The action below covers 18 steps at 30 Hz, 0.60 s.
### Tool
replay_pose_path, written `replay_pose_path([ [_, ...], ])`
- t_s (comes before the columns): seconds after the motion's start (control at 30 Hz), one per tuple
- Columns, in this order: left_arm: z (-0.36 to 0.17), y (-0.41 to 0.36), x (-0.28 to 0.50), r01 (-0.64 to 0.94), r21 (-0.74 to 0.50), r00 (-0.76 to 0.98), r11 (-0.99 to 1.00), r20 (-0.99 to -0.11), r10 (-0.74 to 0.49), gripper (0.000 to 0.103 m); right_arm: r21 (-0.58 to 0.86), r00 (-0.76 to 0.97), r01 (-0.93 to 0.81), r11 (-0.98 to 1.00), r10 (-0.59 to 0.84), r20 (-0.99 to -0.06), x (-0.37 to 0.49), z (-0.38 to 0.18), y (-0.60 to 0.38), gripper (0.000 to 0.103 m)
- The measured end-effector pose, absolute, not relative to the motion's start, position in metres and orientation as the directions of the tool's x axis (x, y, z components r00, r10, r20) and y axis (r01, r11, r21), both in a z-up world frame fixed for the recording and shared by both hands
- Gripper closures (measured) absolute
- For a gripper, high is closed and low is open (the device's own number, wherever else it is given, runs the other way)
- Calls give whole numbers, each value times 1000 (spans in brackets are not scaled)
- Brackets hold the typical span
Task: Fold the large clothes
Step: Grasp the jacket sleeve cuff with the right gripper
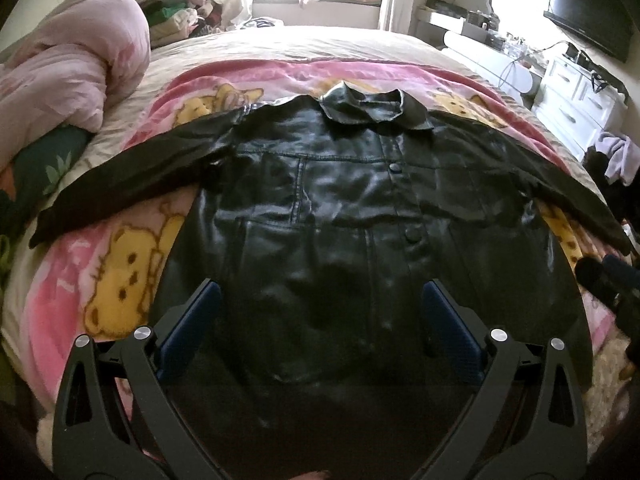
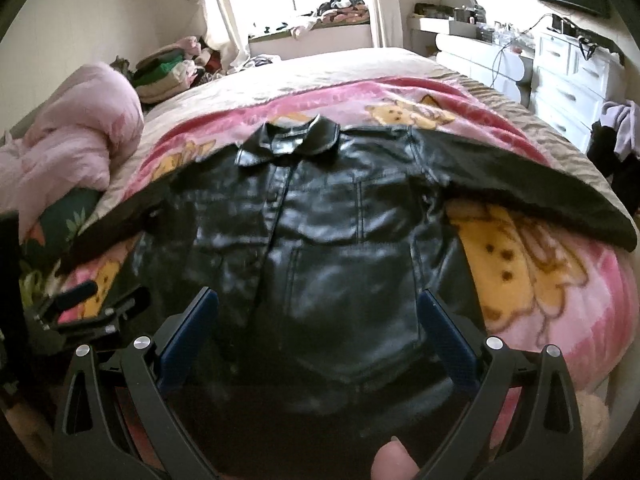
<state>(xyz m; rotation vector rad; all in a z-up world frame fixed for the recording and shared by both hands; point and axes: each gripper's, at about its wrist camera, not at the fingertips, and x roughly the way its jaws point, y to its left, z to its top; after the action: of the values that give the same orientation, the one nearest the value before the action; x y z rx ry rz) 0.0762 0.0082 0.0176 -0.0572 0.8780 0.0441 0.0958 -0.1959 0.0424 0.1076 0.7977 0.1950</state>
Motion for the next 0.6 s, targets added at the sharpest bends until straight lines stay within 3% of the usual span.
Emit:
replay_pose_path([
  [0.6, 56, 25, 165, -106, -65, 656, 992, -755, 21, 9, 209, 751, -108, 972, 217, -624, 175, 105, -201, 4],
])
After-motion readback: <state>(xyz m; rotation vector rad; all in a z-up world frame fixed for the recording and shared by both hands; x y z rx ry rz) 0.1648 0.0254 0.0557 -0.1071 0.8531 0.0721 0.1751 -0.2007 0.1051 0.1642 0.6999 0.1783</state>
